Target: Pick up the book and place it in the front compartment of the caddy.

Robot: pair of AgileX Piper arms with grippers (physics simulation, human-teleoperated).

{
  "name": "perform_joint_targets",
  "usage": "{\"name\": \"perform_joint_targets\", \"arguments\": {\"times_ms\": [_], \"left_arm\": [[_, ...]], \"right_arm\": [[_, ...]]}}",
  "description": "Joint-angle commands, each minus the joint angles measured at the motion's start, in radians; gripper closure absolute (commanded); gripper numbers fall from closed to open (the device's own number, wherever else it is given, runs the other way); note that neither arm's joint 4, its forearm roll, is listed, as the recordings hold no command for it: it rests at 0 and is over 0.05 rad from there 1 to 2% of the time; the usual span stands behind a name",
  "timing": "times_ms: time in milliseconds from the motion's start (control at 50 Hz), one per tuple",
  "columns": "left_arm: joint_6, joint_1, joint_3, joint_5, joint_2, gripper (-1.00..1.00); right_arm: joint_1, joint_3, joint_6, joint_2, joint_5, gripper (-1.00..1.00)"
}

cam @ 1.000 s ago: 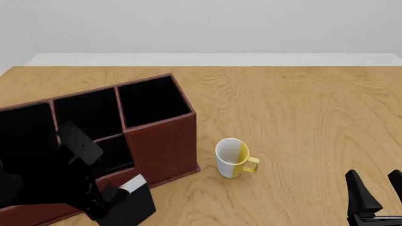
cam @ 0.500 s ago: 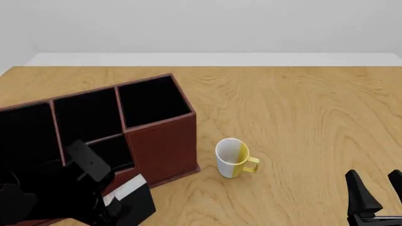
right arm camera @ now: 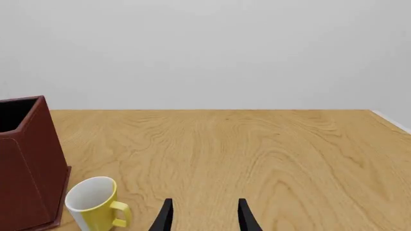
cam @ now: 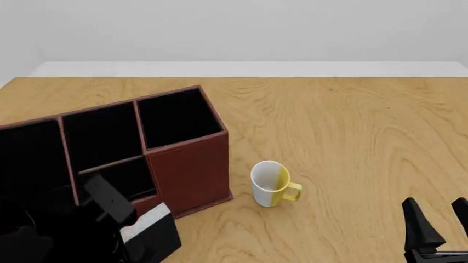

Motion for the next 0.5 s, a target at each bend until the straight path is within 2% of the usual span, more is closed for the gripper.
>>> {"name": "perform_joint_targets", "arguments": {"times_ms": [20,140,160,300,420,500], "left_arm": [[-0.020,-0.023,0.033,-0.014,0.000,-1.00],[-0.046,-0.055,0.042,0.001,-0.021,-1.00],[-0.048,-0.056,0.042,0.003,-0.022,1.00],[-0.049,-0.069,0.025,0.023,-0.038,1.00],[-0.101,-0.141,0.032,0.063,-0.080,1.00],[-0.096,-0.144,0.006,0.091,-0.091,1.00]], "right_arm": [[0.000,0.000,0.000,0.000,0.000,-1.00],[0.000,0.000,0.000,0.000,0.000,-1.00],[0.000,0.000,0.000,-0.001,0.000,-1.00],[0.000,0.000,0.000,0.000,0.000,-1.00],[0.000,0.000,0.000,0.000,0.000,-1.00],[0.000,0.000,0.000,0.000,0.000,-1.00]]}}
